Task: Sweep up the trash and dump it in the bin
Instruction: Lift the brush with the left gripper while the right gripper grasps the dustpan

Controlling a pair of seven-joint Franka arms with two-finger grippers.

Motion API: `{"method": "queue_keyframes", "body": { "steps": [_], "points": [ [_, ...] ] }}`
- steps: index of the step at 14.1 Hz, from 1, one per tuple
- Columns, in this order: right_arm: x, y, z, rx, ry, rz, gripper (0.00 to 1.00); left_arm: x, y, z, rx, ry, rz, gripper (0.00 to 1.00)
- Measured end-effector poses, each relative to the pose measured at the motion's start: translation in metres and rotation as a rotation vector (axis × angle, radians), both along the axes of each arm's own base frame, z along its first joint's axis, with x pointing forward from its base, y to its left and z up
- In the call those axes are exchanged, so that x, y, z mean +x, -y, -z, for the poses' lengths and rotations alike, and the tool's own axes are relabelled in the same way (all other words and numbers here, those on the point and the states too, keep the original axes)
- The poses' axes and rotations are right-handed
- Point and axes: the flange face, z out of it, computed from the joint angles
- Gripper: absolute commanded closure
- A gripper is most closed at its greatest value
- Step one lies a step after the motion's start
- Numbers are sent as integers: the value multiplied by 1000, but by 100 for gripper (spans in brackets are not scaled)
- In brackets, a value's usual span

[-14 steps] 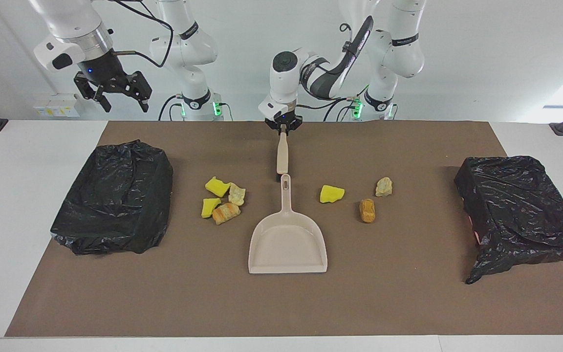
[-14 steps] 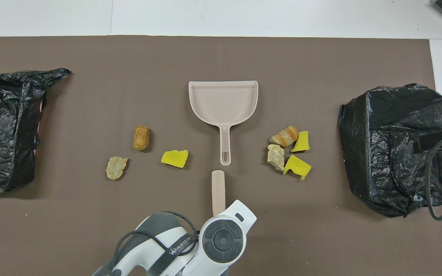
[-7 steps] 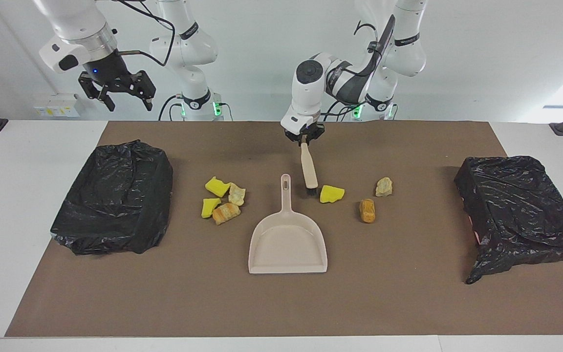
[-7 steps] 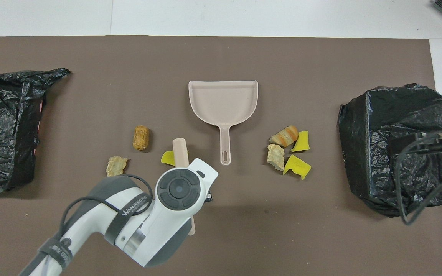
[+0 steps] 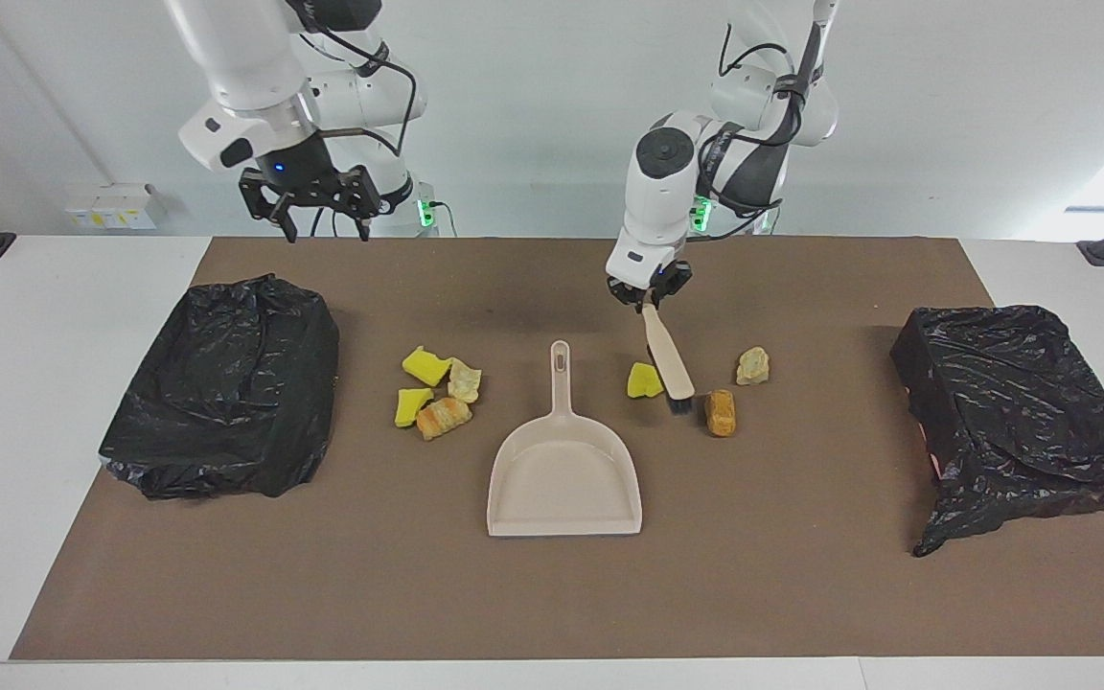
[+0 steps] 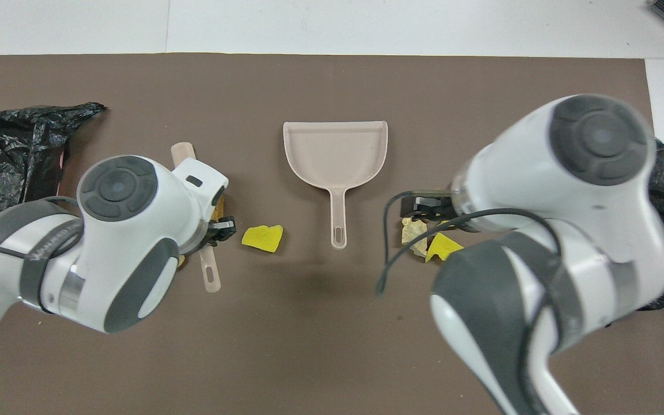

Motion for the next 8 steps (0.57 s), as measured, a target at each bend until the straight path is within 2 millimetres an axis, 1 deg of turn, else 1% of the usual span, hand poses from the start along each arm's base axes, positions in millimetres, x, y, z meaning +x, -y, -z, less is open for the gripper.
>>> {"method": "queue_keyframes", "body": {
  "steps": [1, 2, 3, 4, 5, 6, 7, 8],
  "points": [
    [-1, -29, 21, 18, -4, 8, 0, 8, -22, 1, 0, -7, -10, 100],
    [-3, -51, 38, 29, -9, 11, 0, 14, -44, 2, -1, -15, -14, 100],
    [-5, -65, 52, 35, -11, 5, 0, 18, -64, 5, -2, -25, -13, 100],
    [-6, -77, 66, 45, -6, -5, 0, 20, -83, 10, -2, -37, -18, 100],
    [-10, -88, 82, 51, -2, -18, 0, 18, -100, 18, 0, -52, -22, 100],
    [-15, -97, 96, 46, -6, -32, 0, 12, -112, 25, 5, -62, -17, 100],
    [-18, -101, 109, 38, -16, -39, 0, 3, -121, 32, 8, -73, -7, 100],
    [-20, -103, 120, 33, -21, -41, 0, -6, -126, 40, 8, -80, 7, 100]
  ]
}}
